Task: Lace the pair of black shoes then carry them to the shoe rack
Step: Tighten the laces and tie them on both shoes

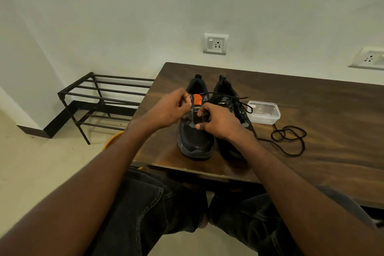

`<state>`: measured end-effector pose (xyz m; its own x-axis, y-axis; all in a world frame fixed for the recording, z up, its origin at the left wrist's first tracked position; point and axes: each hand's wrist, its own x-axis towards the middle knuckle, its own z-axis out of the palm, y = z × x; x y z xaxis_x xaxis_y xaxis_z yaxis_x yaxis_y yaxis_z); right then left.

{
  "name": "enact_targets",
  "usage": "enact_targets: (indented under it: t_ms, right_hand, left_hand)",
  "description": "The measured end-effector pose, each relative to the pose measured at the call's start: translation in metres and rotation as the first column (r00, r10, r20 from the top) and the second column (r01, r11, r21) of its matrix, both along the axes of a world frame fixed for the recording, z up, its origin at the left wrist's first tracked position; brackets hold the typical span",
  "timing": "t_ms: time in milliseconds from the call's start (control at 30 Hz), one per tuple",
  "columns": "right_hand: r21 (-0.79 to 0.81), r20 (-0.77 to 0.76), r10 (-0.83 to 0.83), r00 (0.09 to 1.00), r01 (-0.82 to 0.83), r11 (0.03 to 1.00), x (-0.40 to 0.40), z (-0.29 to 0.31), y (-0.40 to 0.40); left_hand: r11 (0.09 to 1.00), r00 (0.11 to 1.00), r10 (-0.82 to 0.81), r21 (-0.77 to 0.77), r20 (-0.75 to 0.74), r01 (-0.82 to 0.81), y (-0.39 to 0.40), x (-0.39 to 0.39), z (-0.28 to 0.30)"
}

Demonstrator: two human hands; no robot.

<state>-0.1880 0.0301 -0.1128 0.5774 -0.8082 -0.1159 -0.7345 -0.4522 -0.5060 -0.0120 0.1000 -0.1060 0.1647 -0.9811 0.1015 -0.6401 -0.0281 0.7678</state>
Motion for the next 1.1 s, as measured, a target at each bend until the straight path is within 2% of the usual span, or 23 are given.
enact_targets:
  t_ms: [67, 100, 267, 467, 533, 600, 633, 700, 733, 767, 800, 833, 867, 900, 933, 1000, 1100]
  right_hand:
    - [-0.037, -0.029, 0.012, 0.999, -0.013, 0.999, 0.001, 0.001, 0.002]
    - [-0.055, -0.043, 0.013, 0.999, -0.015, 0.998, 0.002, 0.001, 0.003]
    - [-0.083, -0.061, 0.009, 0.998, -0.014, 0.996, 0.0, 0.002, 0.004]
    - [-0.067, -0.053, -0.018, 0.998, 0.015, 0.998, -0.001, 0.002, 0.007]
    - [-0.073, -0.054, -0.027, 0.998, 0.023, 0.997, -0.001, 0.002, 0.007]
    - [-0.072, -0.05, -0.043, 0.998, 0.04, 0.997, -0.003, 0.003, 0.004]
    - [-0.059, -0.044, -0.052, 0.998, 0.05, 0.997, -0.003, 0.004, 0.003]
    - [-0.039, -0.043, -0.051, 0.998, 0.05, 0.998, -0.002, 0.005, 0.001]
    - [-0.04, -0.047, -0.042, 0.998, 0.04, 0.998, -0.001, 0.004, 0.001]
    - [-0.046, -0.052, -0.028, 0.998, 0.026, 0.999, 0.0, 0.004, 0.002]
    - [-0.055, -0.057, -0.018, 0.998, 0.015, 0.998, 0.001, 0.004, 0.002]
    - [-0.066, -0.062, -0.011, 0.998, 0.007, 0.998, 0.002, 0.004, 0.003]
    - [-0.076, -0.07, -0.008, 0.998, 0.003, 0.997, 0.003, 0.003, 0.003]
    - [-0.086, -0.074, -0.011, 0.997, 0.005, 0.996, 0.003, 0.003, 0.003]
    - [-0.095, -0.076, -0.017, 0.997, 0.01, 0.995, 0.003, 0.003, 0.002]
    - [-0.106, -0.081, -0.023, 0.996, 0.014, 0.994, 0.005, 0.004, 0.002]
    - [-0.101, -0.084, -0.02, 0.996, 0.011, 0.995, 0.006, 0.003, 0.003]
  left_hand:
    - [0.995, 0.982, 0.007, 0.098, 0.19, -0.026, -0.005, -0.003, -0.009]
    - [0.989, 0.972, 0.002, 0.144, 0.237, -0.037, -0.006, -0.006, -0.011]
    - [0.969, 0.929, 0.033, 0.215, 0.368, -0.12, -0.008, -0.013, -0.011]
    - [0.961, 0.923, -0.03, 0.266, 0.383, -0.079, -0.005, -0.008, -0.006]
    - [0.986, 0.961, 0.002, 0.159, 0.275, -0.048, -0.004, -0.006, -0.003]
    - [0.998, 1.0, 0.021, -0.053, 0.006, -0.021, 0.0, -0.005, 0.009]
    - [0.987, 0.983, 0.013, -0.154, -0.182, -0.042, 0.003, -0.005, 0.018]
    - [0.948, 0.842, 0.004, -0.266, -0.539, -0.174, 0.006, -0.007, 0.035]
    - [0.934, 0.789, 0.016, -0.273, -0.615, -0.232, 0.005, -0.007, 0.04]
    - [0.932, 0.803, 0.057, -0.256, -0.593, -0.255, 0.005, -0.008, 0.043]
    - [0.945, 0.88, 0.131, -0.212, -0.456, -0.25, 0.002, -0.008, 0.04]
    - [0.964, 0.956, 0.192, -0.141, -0.221, -0.226, -0.001, -0.006, 0.033]
    - [0.979, 0.979, 0.201, -0.034, 0.039, -0.2, -0.002, -0.005, 0.022]
    - [0.981, 0.963, 0.149, 0.089, 0.226, -0.172, -0.002, -0.005, 0.012]
    - [0.972, 0.943, 0.082, 0.185, 0.321, -0.148, -0.003, -0.006, 0.004]
    - [0.959, 0.927, 0.029, 0.252, 0.375, -0.132, -0.003, -0.006, -0.006]
    - [0.972, 0.929, 0.03, 0.206, 0.368, -0.113, -0.003, -0.004, -0.006]
